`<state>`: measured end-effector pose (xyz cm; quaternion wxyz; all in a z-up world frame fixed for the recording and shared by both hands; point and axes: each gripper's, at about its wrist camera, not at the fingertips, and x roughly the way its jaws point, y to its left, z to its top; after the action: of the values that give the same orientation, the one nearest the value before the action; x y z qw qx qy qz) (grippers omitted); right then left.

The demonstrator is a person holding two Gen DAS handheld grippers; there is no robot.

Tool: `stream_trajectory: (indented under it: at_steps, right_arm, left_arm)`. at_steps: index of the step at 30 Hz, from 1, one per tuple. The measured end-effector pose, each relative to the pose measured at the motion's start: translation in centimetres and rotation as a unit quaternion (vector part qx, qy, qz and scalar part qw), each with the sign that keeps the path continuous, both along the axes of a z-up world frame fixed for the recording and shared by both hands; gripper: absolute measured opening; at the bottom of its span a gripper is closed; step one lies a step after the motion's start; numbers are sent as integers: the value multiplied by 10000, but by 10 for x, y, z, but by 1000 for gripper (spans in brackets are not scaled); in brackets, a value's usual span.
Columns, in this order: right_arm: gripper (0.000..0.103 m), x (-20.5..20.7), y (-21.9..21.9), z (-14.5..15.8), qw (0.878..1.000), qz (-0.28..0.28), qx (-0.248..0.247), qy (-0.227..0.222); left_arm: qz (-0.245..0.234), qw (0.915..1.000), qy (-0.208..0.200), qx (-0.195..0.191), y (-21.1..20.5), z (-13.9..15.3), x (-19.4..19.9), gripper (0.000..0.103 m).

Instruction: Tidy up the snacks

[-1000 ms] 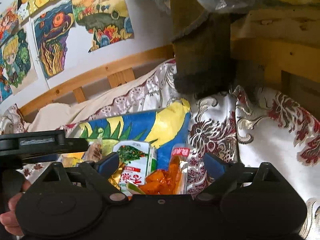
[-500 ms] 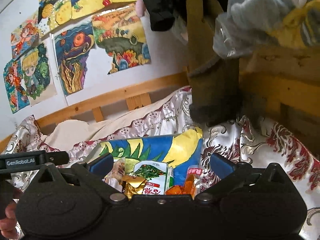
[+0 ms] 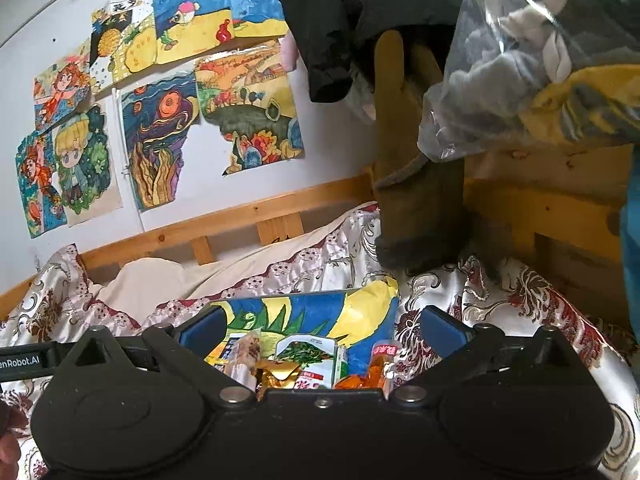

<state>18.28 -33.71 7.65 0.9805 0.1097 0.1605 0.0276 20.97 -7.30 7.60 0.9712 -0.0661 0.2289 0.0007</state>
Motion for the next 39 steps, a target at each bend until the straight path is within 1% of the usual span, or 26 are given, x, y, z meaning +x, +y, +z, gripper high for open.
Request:
stream_trajectory:
  at_steps: [6,10,14,18,20,23,27,33,36,39]
  right_arm:
    - [102,-35,17,5,9997,90,-195,-72]
    - [102,-57,28,13,9993,152,-223,-242]
    - [102,-77,41,17,9984,236,-363,-369]
    - [102,-95,49,20,9982,211,-390,-411]
    - [102,-104,52,21,9980,186,-392,-460]
    - [102,-116,56,22,9979,185,-385,-486]
    - [102,-130,60,23,9979,186,-380,-483]
    - [102,-148,65,22,9982,242,-343,-431]
    - [102,-155,67,20,9986,249,-326,-339]
    - [102,-162,69,18,9989,255,-302,-259]
  left_arm:
    - [103,9999,-40,-56,15,1,-34,103]
    - [120,9998,-56,-151,28,-1,-60,103]
    - [178,9996,-74,-183,39,-1,-81,103]
    - [355,9991,54,-204,47,3,-97,103]
    - [452,9988,153,-145,50,3,-106,103]
    - [515,9985,138,-110,55,1,-121,103]
    - [625,9979,139,-23,59,-3,-137,103]
    - [736,9972,111,-87,65,-4,-154,103]
    - [730,9973,90,42,64,-3,-162,103]
    - [671,9975,160,144,64,-3,-169,103]
